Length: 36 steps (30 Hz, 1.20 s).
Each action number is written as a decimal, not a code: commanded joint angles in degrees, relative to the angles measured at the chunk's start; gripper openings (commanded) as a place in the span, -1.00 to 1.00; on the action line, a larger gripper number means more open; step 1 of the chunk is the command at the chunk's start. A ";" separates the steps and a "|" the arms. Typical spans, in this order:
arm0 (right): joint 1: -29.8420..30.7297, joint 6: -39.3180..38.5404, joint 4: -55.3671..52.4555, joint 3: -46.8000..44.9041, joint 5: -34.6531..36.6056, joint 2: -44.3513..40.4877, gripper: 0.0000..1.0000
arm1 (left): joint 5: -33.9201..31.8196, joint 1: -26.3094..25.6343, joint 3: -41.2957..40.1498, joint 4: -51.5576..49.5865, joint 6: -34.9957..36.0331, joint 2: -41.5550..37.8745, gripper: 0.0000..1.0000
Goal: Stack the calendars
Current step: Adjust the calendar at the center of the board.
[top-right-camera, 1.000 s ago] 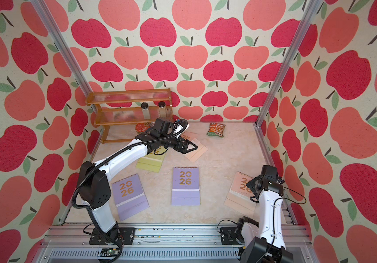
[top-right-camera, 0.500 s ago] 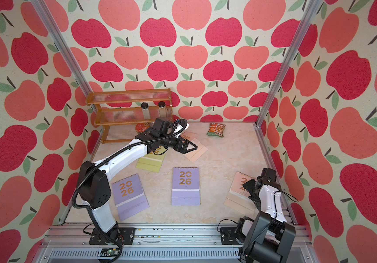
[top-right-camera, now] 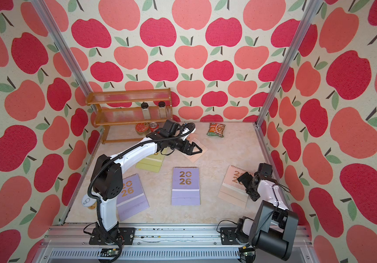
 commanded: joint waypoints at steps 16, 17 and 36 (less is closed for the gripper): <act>3.63 -1.62 0.95 2.03 1.15 1.29 0.86 | -0.83 -8.06 20.55 -10.73 -4.76 18.33 1.00; 3.15 -1.98 1.34 2.12 1.01 1.47 0.85 | -0.59 -8.21 22.16 -11.12 -5.61 19.73 1.00; 1.09 -9.21 5.95 4.21 -6.38 4.88 0.75 | -2.16 -12.95 40.26 -19.92 -10.50 35.50 0.96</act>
